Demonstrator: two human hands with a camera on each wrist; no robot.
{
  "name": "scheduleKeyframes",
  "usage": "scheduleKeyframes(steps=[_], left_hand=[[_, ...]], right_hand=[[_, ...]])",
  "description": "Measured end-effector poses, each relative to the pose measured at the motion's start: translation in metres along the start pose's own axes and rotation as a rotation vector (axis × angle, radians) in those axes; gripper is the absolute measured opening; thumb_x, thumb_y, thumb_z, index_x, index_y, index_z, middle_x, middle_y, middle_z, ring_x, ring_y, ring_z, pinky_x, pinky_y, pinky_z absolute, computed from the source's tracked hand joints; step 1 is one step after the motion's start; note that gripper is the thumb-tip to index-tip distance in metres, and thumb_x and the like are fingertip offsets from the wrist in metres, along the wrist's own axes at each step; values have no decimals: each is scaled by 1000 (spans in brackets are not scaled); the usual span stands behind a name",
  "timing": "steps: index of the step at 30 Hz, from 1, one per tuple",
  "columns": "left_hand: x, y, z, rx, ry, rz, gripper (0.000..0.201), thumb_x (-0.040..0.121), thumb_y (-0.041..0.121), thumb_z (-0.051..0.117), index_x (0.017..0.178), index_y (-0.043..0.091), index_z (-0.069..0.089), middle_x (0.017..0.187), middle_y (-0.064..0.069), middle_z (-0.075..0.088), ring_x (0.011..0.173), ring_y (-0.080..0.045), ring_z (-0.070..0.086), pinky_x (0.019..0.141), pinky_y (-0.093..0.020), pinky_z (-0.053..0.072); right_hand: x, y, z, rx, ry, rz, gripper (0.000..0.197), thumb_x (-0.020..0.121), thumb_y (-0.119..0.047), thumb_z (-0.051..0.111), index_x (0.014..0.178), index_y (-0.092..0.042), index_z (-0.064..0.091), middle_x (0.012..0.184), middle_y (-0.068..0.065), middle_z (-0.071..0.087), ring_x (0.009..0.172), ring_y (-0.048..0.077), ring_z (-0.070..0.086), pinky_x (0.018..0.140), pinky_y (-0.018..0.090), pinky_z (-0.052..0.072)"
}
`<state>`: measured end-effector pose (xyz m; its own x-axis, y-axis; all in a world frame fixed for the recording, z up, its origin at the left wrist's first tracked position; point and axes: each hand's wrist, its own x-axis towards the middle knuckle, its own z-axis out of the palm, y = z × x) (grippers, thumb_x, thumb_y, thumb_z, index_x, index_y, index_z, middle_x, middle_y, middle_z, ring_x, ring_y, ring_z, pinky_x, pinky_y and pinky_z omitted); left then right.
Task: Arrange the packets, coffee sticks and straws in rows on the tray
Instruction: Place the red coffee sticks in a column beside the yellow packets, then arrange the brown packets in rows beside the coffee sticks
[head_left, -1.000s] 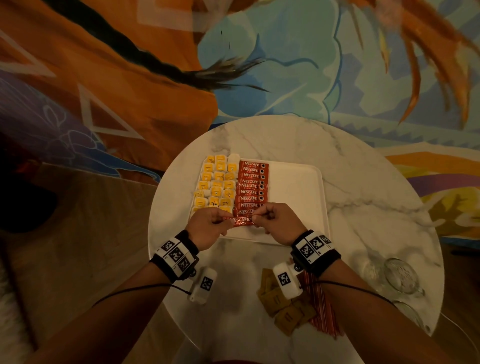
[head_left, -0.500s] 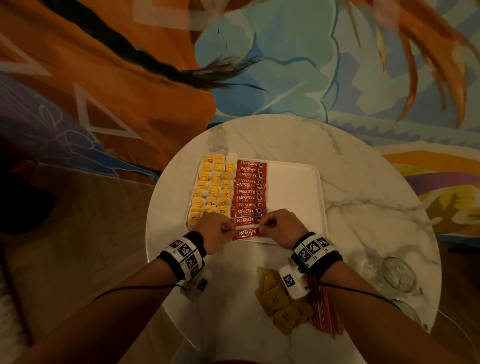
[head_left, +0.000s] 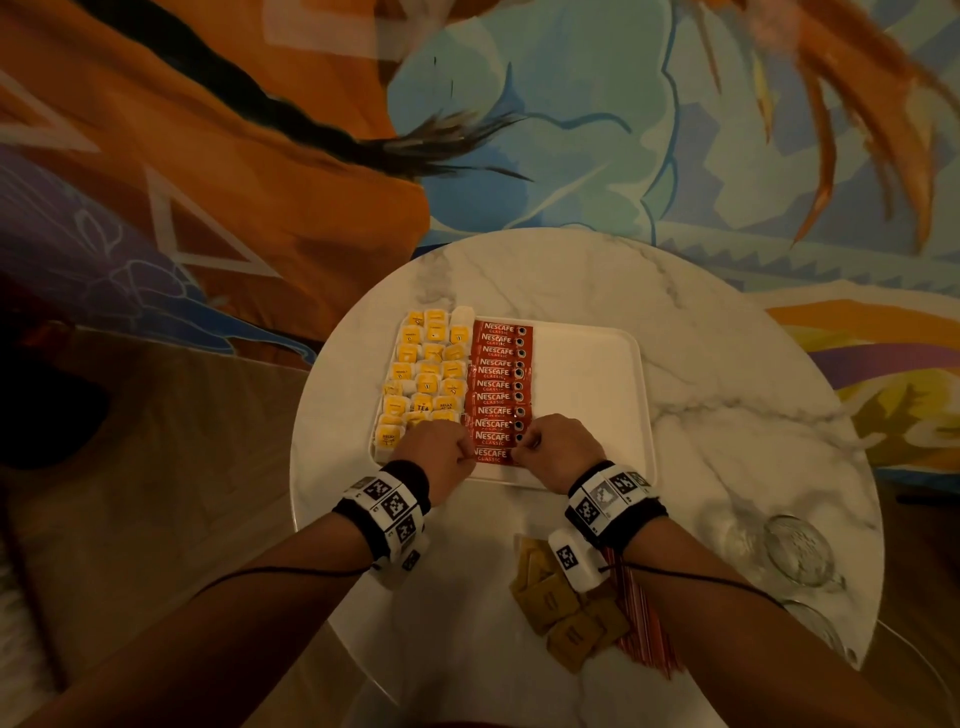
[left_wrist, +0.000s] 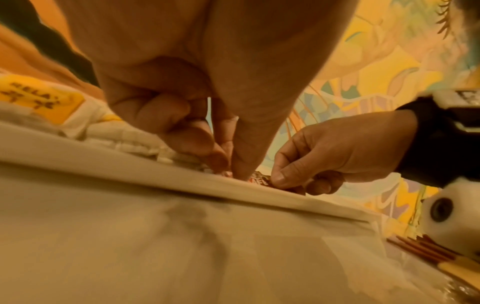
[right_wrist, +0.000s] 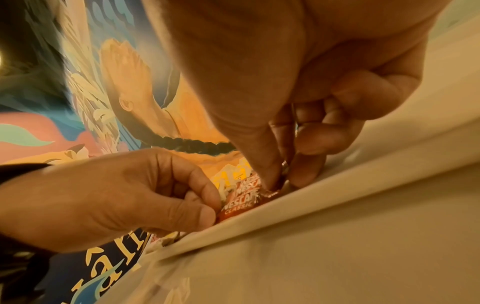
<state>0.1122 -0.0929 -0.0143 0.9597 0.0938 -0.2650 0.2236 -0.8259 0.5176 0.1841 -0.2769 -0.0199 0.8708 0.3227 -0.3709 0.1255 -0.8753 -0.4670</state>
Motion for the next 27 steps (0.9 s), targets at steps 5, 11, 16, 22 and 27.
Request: scheduleKeyframes(steps=[5, 11, 16, 22, 27], left_hand=[[4, 0, 1, 54, -15, 3, 9, 90, 25, 68, 99, 22, 69, 98, 5, 69, 90, -15, 65, 84, -33, 56], [9, -3, 0, 77, -5, 15, 9, 89, 26, 69, 98, 23, 70, 100, 3, 69, 91, -16, 64, 83, -31, 54], [10, -5, 0, 68, -13, 11, 8, 89, 25, 70, 96, 24, 70, 101, 4, 69, 92, -16, 64, 85, -31, 54], [10, -5, -1, 67, -12, 13, 8, 89, 25, 70, 97, 23, 70, 100, 5, 68, 91, -15, 63, 84, -30, 54], [5, -1, -3, 53, -9, 30, 9, 88, 30, 69, 94, 24, 71, 89, 9, 66, 85, -14, 63, 79, -31, 55]], right_hand=[[1, -2, 0, -57, 7, 9, 18, 87, -40, 69, 89, -23, 70, 90, -4, 71, 78, 14, 64, 67, 29, 51], [2, -4, -2, -50, 13, 13, 22, 87, -41, 69, 97, -23, 62, 94, -6, 64, 87, 15, 63, 74, 31, 51], [3, -3, -3, -39, -4, 9, 19, 85, -40, 73, 94, -25, 64, 95, -7, 63, 87, 14, 62, 77, 32, 53], [1, -4, -5, -22, -7, 13, 17, 84, -39, 74, 89, -26, 66, 94, -7, 66, 84, 13, 62, 74, 31, 52], [-8, -5, -17, 51, 22, -7, 17, 85, -43, 71, 84, -27, 65, 94, -10, 65, 85, 11, 62, 74, 31, 53]])
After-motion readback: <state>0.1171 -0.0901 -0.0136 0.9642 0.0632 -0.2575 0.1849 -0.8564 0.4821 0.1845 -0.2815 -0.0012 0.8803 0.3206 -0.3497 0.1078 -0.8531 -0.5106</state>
